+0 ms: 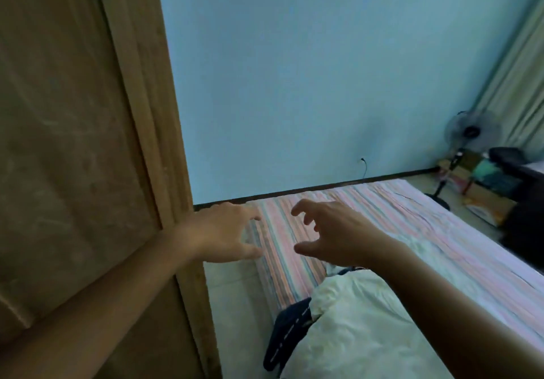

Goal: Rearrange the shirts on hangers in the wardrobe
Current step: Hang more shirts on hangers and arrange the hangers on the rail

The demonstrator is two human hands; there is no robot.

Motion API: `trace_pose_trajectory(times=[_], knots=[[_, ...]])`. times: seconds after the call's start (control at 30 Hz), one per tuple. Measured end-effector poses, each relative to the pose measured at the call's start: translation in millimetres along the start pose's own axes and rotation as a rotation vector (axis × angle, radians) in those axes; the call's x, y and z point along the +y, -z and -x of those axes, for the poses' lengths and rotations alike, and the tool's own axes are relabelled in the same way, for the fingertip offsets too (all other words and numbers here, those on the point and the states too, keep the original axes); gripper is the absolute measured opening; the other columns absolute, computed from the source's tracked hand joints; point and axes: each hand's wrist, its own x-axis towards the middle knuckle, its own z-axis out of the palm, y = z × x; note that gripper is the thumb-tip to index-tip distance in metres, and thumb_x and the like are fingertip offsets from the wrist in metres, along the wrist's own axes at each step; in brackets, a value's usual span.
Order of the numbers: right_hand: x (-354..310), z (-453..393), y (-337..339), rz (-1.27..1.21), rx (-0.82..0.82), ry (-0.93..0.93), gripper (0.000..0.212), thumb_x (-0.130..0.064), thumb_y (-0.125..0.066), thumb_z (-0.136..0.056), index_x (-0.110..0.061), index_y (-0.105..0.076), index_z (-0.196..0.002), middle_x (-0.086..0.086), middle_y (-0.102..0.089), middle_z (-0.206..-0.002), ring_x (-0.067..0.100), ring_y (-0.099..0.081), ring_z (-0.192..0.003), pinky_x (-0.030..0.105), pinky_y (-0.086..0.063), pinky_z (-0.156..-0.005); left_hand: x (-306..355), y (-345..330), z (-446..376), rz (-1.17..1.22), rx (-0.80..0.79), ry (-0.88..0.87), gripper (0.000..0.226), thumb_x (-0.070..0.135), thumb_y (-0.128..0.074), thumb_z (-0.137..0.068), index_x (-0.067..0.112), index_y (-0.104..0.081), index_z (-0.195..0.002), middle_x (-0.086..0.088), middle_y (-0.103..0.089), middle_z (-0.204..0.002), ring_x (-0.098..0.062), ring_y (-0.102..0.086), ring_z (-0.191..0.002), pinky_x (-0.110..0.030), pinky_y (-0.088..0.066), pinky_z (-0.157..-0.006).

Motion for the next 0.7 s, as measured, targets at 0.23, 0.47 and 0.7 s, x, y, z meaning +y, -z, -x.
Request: trace_pose_trajectory(times=[0.23,0.47,0.7], knots=[[98,40,13,0.001,0.086,-0.202,0.051,-0.044,-0.073,-0.083,-0.036,-0.052,-0.128,-0.010,-0.065,-0.119,0.011,-0.063,-0.095,0.031,-0.057,-0.079,89,-34,-99,-0.051,0.026,-0.140,0.071,0.063,-0.063,-0.082,0.034,-0.041,-0.143,0.005,-0.053,-0.141,-0.015,-0.052,-0.123,-0.036,-0.046,-0.097],[203,68,7,-0.006,0.117,-0.368,0.048,-0.043,-0.073,-0.082,-0.033,-0.055,-0.125,-0.010,-0.065,-0.118,0.009,-0.056,-0.088,0.022,-0.049,-0.069,167,-76,-187,0.019,-0.046,-0.264,0.086,0.057,-0.065,-0.080,0.032,-0.021,-0.150,-0.003,-0.057,-0.136,-0.021,-0.059,-0.115,-0.035,-0.049,-0.089],[299,97,-27,-0.064,0.203,-0.531,0.039,-0.040,-0.070,-0.084,-0.031,-0.060,-0.121,-0.010,-0.066,-0.119,0.013,-0.063,-0.100,0.035,-0.056,-0.083,218,-147,-272,0.044,-0.150,-0.314,0.071,0.050,-0.067,-0.083,0.027,-0.040,-0.144,-0.002,-0.062,-0.128,-0.021,-0.061,-0.110,-0.040,-0.054,-0.088]])
